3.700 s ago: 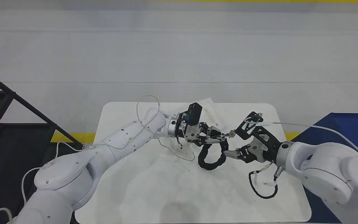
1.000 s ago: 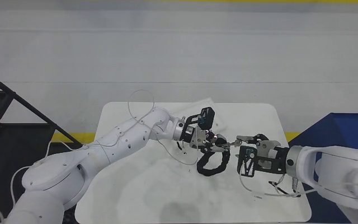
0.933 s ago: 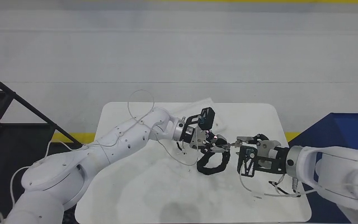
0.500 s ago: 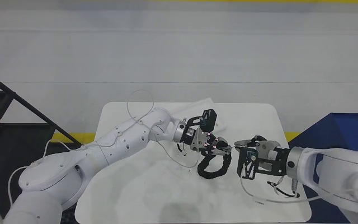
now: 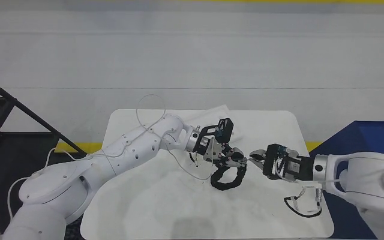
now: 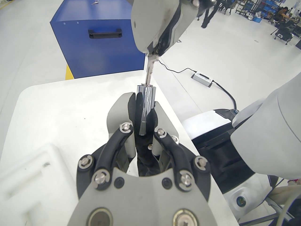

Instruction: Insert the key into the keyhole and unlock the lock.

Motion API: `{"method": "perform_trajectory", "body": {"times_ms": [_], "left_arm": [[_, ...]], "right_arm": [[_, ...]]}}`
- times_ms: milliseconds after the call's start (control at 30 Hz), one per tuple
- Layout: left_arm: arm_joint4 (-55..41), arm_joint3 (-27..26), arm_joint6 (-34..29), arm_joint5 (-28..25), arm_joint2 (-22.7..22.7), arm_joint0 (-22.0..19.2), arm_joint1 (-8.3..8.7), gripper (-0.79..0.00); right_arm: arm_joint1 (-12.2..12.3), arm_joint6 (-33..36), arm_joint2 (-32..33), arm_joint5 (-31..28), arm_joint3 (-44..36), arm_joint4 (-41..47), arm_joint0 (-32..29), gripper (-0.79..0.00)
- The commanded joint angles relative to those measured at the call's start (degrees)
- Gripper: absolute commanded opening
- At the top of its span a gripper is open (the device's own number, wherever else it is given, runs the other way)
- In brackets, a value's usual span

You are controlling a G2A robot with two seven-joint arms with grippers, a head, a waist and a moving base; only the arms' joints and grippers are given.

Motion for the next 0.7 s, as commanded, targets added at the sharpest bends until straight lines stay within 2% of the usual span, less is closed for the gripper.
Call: {"method": "perform_trajectory", "body": {"times_ms": [0,133,300,433,467,500,533,667], "left_arm": [[2.47,-0.09,2.0,0.01,0.0,0.07,-0.1,-0.785],[6.53,0.05,5.75,0.01,0.0,0.23,-0.23,-0.785],[10.84,0.5,10.17,0.01,0.0,0.52,-0.34,-0.785],[14.23,1.91,12.49,0.01,0.0,0.51,-0.4,-0.785],[14.73,2.39,12.63,0.01,0.0,0.58,-0.45,-0.785],[15.16,3.18,12.39,0.01,0.0,0.57,-0.5,-0.785],[15.72,4.34,11.44,0.01,0.0,0.39,-0.56,-0.785],[15.16,8.0,4.15,0.01,0.0,0.24,-1.29,-0.785]], "right_arm": [[0.04,1.54,-0.17,1.04,1.65,6.3,0.2,-0.785],[0.05,4.3,-0.51,3.34,3.88,13.28,1.22,-0.785],[-0.17,5.0,-1.31,7.18,5.56,17.21,1.58,-0.785],[-0.36,4.63,-1.57,8.1,6.24,19.57,1.64,-0.785],[-0.38,4.73,-1.54,8.11,6.3,19.78,1.67,-0.646],[-0.4,4.83,-1.47,8.37,6.43,19.89,1.61,-0.142],[-0.41,4.9,-1.35,8.51,6.44,19.99,1.53,0.0],[-0.38,4.71,-0.27,8.34,7.2,20.51,0.59,0.0]]}}
